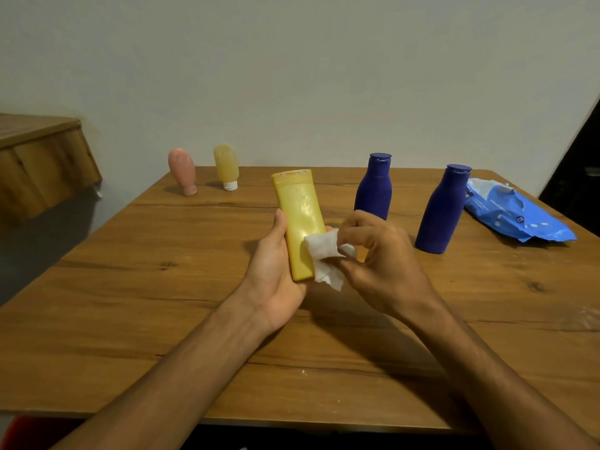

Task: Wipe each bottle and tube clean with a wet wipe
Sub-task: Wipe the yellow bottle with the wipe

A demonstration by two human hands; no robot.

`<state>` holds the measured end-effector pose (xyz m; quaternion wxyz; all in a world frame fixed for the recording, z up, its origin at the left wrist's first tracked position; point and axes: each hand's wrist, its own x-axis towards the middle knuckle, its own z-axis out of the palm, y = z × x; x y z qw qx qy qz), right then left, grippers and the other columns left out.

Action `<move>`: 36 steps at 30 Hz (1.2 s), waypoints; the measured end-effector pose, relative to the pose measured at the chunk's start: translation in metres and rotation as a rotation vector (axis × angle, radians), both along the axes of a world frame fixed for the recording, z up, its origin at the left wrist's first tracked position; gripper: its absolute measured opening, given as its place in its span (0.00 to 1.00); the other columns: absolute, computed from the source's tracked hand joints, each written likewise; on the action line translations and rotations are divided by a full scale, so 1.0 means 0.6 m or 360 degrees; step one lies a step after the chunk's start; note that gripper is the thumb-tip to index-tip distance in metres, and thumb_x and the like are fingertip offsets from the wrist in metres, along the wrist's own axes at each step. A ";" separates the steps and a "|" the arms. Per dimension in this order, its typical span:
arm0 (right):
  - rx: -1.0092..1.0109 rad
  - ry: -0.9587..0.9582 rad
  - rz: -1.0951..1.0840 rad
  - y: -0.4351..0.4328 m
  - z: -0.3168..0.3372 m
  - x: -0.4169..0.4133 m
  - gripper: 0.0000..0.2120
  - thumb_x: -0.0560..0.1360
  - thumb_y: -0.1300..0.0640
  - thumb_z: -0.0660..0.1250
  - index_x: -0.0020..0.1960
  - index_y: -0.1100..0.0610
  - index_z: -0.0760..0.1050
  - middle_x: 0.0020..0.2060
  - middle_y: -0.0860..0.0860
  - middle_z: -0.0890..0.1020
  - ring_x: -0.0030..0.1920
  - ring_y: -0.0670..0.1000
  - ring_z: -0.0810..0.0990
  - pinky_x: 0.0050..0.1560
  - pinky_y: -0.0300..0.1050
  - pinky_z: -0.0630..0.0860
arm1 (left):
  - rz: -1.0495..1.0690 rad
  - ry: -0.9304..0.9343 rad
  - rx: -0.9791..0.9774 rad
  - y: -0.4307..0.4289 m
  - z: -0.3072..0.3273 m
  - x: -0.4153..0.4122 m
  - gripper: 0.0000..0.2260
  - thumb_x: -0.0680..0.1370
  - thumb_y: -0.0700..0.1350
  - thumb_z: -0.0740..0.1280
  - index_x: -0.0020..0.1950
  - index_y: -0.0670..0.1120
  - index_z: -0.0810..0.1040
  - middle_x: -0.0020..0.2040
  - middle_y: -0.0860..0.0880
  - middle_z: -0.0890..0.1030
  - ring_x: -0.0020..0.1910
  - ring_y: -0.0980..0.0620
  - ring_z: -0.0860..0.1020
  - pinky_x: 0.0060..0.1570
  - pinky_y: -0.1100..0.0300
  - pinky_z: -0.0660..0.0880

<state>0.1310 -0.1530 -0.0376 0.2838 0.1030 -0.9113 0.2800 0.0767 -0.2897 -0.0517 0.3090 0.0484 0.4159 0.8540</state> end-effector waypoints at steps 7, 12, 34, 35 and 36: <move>-0.0202 0.0061 -0.0125 0.002 -0.006 -0.006 0.05 0.70 0.60 0.73 0.45 0.54 0.81 0.42 0.38 0.74 0.45 0.40 0.75 0.44 0.33 0.72 | 0.0015 0.0013 -0.0056 0.004 -0.004 0.004 0.26 0.82 0.61 0.53 0.71 0.45 0.72 0.62 0.41 0.81 0.60 0.44 0.80 0.58 0.50 0.75; -0.0110 0.0048 -0.0080 -0.004 -0.009 -0.002 0.04 0.69 0.60 0.74 0.44 0.56 0.81 0.43 0.42 0.75 0.45 0.41 0.75 0.43 0.32 0.72 | -0.0019 0.0041 -0.0066 0.004 -0.006 0.007 0.26 0.82 0.61 0.53 0.69 0.45 0.73 0.59 0.42 0.82 0.56 0.45 0.81 0.55 0.50 0.77; -0.0056 0.0000 -0.0043 0.002 -0.009 -0.005 0.05 0.70 0.61 0.74 0.45 0.59 0.82 0.43 0.43 0.75 0.43 0.40 0.74 0.43 0.31 0.70 | 0.0035 0.0109 -0.0148 0.008 -0.015 0.001 0.27 0.80 0.63 0.54 0.70 0.47 0.73 0.60 0.42 0.82 0.59 0.44 0.80 0.57 0.48 0.76; -0.0109 0.0086 -0.0092 0.000 -0.010 -0.005 0.05 0.70 0.62 0.74 0.45 0.59 0.82 0.43 0.43 0.75 0.43 0.40 0.74 0.42 0.31 0.70 | 0.0029 0.0123 -0.0153 0.010 -0.016 0.001 0.27 0.80 0.63 0.54 0.70 0.47 0.73 0.61 0.43 0.82 0.60 0.44 0.80 0.57 0.48 0.76; -0.0158 0.0150 -0.0132 -0.001 -0.010 -0.004 0.05 0.70 0.62 0.73 0.46 0.59 0.82 0.43 0.44 0.76 0.43 0.41 0.74 0.42 0.31 0.71 | 0.0012 0.0137 -0.0154 0.011 -0.017 0.003 0.26 0.80 0.63 0.54 0.70 0.48 0.73 0.61 0.43 0.82 0.61 0.44 0.80 0.58 0.47 0.76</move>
